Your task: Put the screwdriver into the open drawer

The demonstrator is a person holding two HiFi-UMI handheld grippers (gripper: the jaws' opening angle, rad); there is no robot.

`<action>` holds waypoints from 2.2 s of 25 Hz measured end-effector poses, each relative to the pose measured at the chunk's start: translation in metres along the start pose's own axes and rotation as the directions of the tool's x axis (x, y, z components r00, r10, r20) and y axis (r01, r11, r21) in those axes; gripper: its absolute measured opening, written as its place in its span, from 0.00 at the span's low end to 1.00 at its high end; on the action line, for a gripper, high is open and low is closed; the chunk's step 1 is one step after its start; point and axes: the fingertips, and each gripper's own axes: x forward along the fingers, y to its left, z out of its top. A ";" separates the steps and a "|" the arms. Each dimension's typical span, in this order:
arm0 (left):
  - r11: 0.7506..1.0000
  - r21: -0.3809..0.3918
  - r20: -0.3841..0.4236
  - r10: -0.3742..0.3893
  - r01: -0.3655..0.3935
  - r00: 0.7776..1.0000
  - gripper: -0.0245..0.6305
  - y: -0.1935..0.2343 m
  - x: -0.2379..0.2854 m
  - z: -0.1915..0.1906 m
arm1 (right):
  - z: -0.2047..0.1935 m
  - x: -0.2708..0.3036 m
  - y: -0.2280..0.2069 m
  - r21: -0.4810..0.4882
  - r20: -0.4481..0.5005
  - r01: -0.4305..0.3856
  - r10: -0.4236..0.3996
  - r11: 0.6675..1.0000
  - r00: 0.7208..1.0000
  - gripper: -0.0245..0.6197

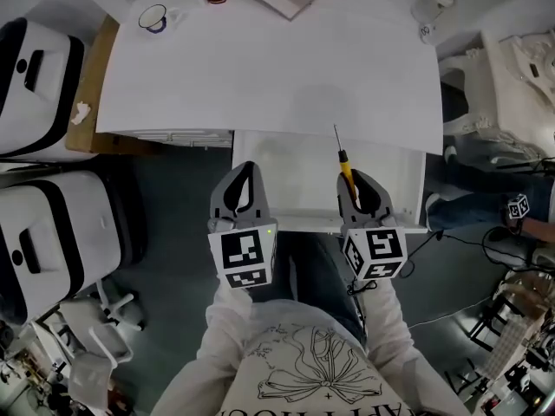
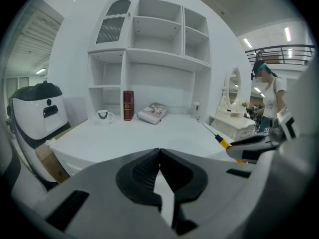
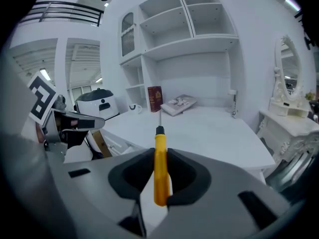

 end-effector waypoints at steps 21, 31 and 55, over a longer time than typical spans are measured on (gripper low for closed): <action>0.998 -0.045 -0.098 0.039 -0.044 0.994 0.04 0.003 0.026 -0.045 | -0.138 0.090 -0.001 -0.114 -0.447 -0.243 0.169 0.963 0.878 0.15; 0.996 -0.055 -0.105 0.064 -0.070 0.992 0.04 0.005 0.028 -0.054 | -0.188 0.116 -0.020 -0.163 -0.581 -0.272 0.131 0.948 0.804 0.15; 0.992 -0.069 -0.083 0.102 -0.108 0.991 0.04 0.016 0.011 -0.046 | -0.193 0.121 -0.029 -0.190 -0.607 -0.224 0.065 0.956 0.792 0.20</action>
